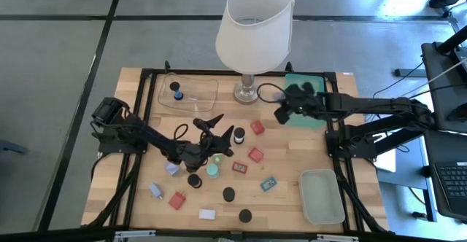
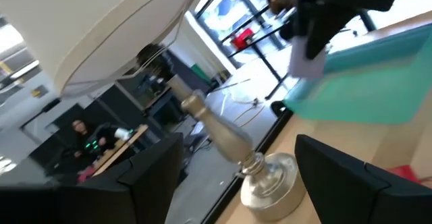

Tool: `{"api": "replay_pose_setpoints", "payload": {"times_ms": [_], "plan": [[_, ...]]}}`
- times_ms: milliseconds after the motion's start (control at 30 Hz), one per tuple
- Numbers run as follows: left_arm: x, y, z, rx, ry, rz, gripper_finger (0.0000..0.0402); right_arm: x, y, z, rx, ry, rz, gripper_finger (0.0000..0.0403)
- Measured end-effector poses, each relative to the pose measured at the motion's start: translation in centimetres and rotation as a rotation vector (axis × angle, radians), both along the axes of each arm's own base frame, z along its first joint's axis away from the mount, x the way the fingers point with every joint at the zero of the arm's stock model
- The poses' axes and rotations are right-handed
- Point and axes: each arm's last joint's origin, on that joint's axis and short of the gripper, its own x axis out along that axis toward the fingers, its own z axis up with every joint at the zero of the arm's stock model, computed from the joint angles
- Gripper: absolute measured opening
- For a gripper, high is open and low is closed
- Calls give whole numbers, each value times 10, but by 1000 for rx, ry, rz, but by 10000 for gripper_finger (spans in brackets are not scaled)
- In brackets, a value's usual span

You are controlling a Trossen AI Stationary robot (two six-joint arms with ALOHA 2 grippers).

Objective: Pick & Place Office items
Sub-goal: Put the top purple charger adapter into the green bin

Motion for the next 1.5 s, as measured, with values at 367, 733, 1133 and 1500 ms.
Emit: {"api": "replay_pose_setpoints", "payload": {"times_ms": [367, 733, 1133, 1500], "plan": [[-9, -12, -4, 19, 67, 133, 282, -24, -4, -14, -108, 185, -290, 124], [-10, -12, -4, 22, 73, 143, 282, -32, -19, -59, -77, 338, -404, 124], [-10, -12, -4, 21, 73, 143, 283, -27, -28, -87, 28, 414, -430, 124], [-10, -12, -4, 22, 73, 143, 283, -18, -29, -111, 60, 522, -420, 130]]}}
